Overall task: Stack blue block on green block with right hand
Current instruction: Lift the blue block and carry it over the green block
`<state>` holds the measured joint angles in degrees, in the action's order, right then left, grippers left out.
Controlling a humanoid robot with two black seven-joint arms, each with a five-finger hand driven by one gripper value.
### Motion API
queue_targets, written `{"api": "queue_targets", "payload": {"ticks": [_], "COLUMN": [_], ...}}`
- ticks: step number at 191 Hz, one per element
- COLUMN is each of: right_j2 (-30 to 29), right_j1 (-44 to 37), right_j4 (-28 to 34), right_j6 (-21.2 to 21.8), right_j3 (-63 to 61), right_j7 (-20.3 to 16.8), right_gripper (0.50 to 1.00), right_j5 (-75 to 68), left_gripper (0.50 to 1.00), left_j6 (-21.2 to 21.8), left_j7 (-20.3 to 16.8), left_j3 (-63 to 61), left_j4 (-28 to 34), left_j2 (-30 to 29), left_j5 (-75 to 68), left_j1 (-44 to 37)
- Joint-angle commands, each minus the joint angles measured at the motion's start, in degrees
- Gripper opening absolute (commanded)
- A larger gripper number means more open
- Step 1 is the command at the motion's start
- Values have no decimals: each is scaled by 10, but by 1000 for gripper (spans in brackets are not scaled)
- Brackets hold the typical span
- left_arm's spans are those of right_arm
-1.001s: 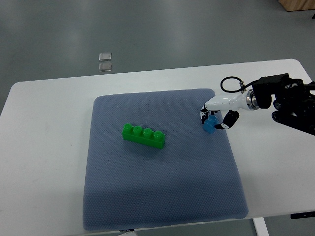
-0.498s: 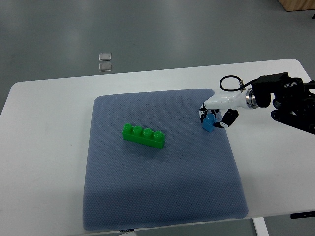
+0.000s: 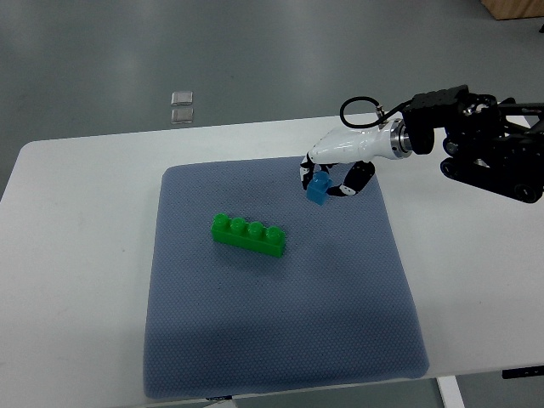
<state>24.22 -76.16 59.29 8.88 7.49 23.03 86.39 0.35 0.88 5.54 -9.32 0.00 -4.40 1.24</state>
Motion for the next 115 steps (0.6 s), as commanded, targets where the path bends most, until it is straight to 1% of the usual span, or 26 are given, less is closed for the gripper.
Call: {"api": "queue_targets", "payload": {"ticks": [1,27,40,70,115], "right_j2": [-18,-48,-54,-87,-131], "right_j1": [-18,-39,-40,-36,-22], "right_j4": [11,10,10,-1,-45], "right_j6": [0,0,0,-1,-6], "right_j3": [0,0,-1,-5,-5], "right_j7": [22,54,63,63,57], "right_gripper": [556,560,560,562,564], "right_j5": [0,-3,-3,-2,4], "left_gripper": [1000,1000,1000,1000,1000], "left_j6": [0,0,0,0,0], "left_j7": [0,0,0,0,0], "left_j3": [0,0,0,0,0], "left_j4": [0,0,0,0,0], "left_j2": [0,0,0,0,0], "left_j5": [0,0,0,0,0], "left_j1": [0,0,1,0,0]}}
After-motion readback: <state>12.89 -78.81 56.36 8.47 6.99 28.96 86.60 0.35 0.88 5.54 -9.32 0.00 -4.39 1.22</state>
